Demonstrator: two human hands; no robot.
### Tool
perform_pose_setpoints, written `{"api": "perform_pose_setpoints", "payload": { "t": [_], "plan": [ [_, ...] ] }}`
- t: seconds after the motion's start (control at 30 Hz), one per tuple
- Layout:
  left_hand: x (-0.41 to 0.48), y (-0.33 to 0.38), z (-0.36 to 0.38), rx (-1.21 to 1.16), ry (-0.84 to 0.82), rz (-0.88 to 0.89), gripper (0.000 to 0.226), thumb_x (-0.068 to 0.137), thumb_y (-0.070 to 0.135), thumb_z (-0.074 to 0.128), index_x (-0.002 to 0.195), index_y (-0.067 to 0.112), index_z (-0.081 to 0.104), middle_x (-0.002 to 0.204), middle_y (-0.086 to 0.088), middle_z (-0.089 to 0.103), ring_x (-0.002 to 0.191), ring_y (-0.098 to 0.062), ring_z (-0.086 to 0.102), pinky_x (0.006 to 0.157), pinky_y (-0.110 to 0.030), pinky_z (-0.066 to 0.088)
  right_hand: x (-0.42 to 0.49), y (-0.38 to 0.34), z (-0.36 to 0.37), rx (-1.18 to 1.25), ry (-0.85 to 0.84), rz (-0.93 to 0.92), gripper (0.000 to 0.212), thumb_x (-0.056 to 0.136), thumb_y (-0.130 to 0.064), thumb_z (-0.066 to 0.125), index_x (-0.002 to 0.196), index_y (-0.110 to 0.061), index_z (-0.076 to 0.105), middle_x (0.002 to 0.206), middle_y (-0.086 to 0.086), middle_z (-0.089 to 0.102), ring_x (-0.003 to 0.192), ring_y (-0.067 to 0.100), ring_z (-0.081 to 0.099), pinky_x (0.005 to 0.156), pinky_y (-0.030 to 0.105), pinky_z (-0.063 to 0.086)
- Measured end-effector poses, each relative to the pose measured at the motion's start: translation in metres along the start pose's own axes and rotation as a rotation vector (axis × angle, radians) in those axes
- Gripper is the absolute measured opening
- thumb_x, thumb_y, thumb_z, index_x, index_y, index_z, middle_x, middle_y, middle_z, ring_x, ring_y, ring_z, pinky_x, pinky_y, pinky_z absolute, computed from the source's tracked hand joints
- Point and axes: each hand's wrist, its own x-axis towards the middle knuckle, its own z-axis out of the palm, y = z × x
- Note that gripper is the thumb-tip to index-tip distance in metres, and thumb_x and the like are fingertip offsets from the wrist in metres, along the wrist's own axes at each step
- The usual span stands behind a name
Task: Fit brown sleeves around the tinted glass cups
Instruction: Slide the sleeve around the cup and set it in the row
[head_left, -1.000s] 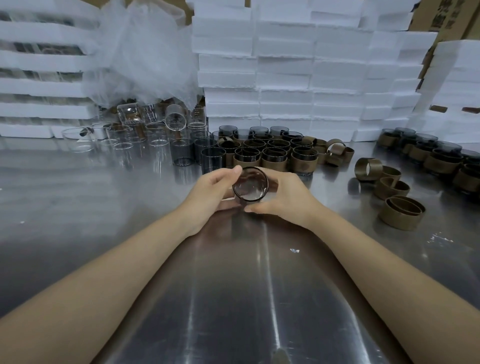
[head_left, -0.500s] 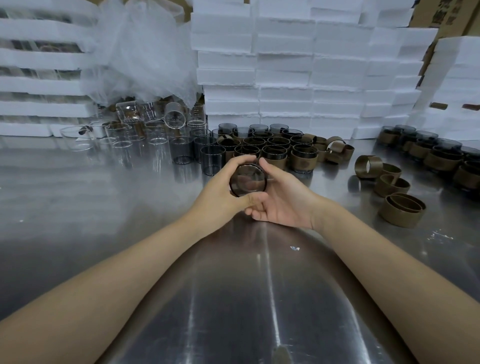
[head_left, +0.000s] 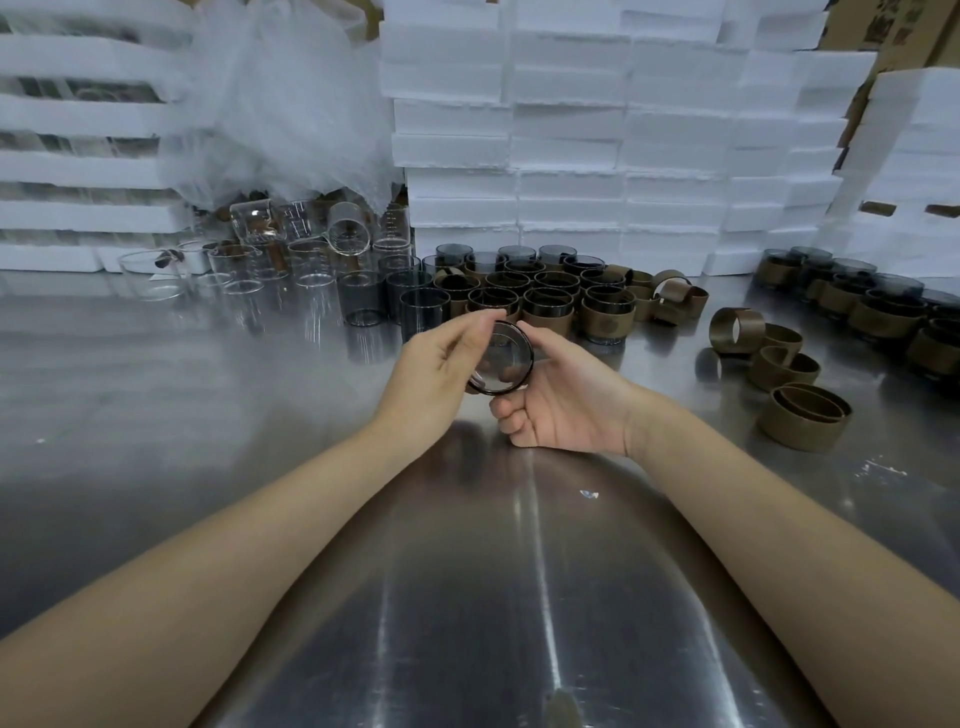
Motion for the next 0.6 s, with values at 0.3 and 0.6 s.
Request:
{"api": "perform_pose_setpoints", "payload": {
  "t": [0.3,0.6],
  "plan": [
    [-0.0044,-0.0067,0.0012,0.05,-0.086,-0.035,0.047,0.077,0.031,0.081,0.118,0.028,0.059,0.105,0.022,0.068,0.102,0.004,0.062,0.089,-0.013,0.046,-0.0005,0.0014,0.0012,0.029,-0.008,0.01,0.061,0.095,-0.065,0.028,0.091,-0.012,0.059,0.063,0.003,0.055,0.057,0.014,0.053,0.056,0.021,0.045],
    [-0.0085,-0.0024,0.0032,-0.007,0.046,0.029,0.034,0.078,0.027,0.08,0.107,0.02,0.065,0.102,0.014,0.07,0.097,-0.001,0.066,0.082,-0.014,0.05,0.0005,0.0004,0.0055,-0.024,0.033,0.01,0.074,0.085,-0.069,0.037,0.123,-0.006,0.049,0.084,0.016,0.065,0.073,0.021,0.067,0.065,0.024,0.057]
  ]
}}
